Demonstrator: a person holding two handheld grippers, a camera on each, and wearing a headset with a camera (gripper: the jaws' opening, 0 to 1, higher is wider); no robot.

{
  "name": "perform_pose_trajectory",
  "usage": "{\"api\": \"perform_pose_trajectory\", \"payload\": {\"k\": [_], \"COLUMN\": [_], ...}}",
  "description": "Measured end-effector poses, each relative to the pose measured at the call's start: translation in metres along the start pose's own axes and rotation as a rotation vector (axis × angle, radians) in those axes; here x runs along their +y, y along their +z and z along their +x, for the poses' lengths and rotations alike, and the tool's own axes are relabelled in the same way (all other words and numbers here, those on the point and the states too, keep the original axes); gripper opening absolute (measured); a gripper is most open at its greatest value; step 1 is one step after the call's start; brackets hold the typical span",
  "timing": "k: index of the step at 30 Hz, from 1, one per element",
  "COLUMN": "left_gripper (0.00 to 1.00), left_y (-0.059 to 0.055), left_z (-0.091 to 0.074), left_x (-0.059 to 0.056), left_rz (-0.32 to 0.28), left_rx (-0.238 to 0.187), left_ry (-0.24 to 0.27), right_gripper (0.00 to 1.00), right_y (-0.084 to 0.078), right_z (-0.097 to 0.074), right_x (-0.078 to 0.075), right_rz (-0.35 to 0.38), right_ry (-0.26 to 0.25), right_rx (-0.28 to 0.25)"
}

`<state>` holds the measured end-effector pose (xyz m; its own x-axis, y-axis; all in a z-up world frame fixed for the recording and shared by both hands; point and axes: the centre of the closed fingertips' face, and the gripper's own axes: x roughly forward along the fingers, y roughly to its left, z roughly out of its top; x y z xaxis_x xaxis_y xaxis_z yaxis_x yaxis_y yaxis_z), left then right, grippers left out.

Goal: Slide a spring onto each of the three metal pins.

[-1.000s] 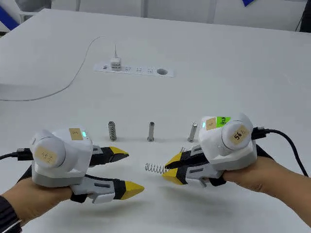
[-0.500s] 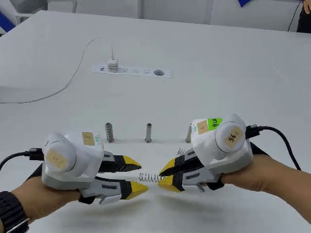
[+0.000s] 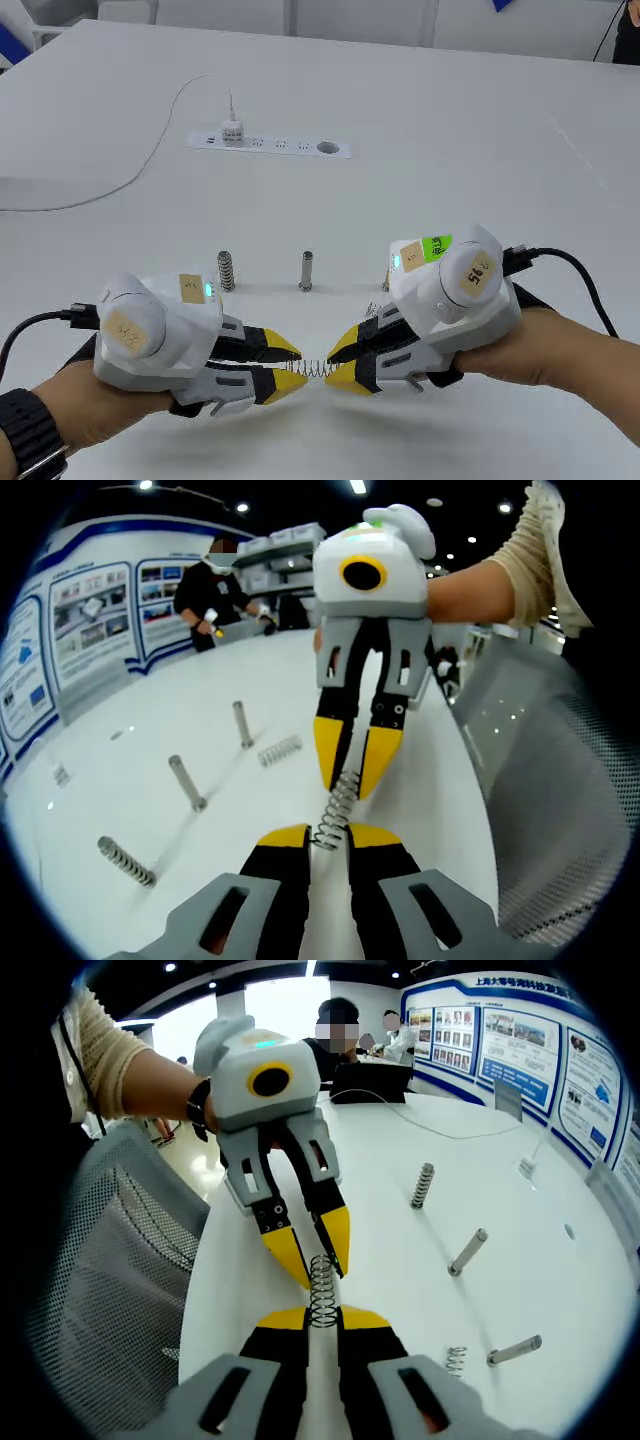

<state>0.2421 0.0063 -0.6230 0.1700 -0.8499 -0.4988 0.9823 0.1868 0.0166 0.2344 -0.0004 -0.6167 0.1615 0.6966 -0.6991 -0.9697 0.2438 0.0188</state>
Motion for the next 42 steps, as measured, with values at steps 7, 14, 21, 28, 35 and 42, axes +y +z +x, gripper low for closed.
{"api": "perform_pose_trajectory", "payload": {"k": [7, 14, 21, 28, 35, 42], "left_gripper": [0.13, 0.12, 0.11, 0.11, 0.11, 0.16], "left_y": [0.0, 0.001, 0.005, 0.013, 0.016, 0.018], "left_z": [0.002, 0.003, 0.004, 0.006, 0.007, 0.006], "left_x": [0.0, 0.0, 0.0, -0.002, 0.0, 0.004], "left_rz": [0.01, 0.01, 0.006, 0.007, 0.002, -0.015], "left_rx": [0.001, 0.002, -0.014, -0.029, -0.041, -0.055], "left_ry": [0.001, 0.006, 0.008, 0.006, 0.009, 0.028], "right_gripper": [0.11, 0.11, 0.11, 0.11, 0.11, 0.11], "right_y": [0.008, 0.021, 0.038, 0.05, 0.053, 0.053], "right_z": [-0.006, -0.01, -0.013, -0.013, -0.013, -0.013], "right_x": [0.0, -0.001, -0.001, -0.001, -0.002, -0.003], "right_rz": [-0.007, -0.022, -0.033, -0.044, -0.051, -0.052], "right_ry": [-0.003, -0.012, -0.022, -0.03, -0.039, -0.041], "right_rx": [-0.009, -0.033, -0.079, -0.109, -0.116, -0.111]}}
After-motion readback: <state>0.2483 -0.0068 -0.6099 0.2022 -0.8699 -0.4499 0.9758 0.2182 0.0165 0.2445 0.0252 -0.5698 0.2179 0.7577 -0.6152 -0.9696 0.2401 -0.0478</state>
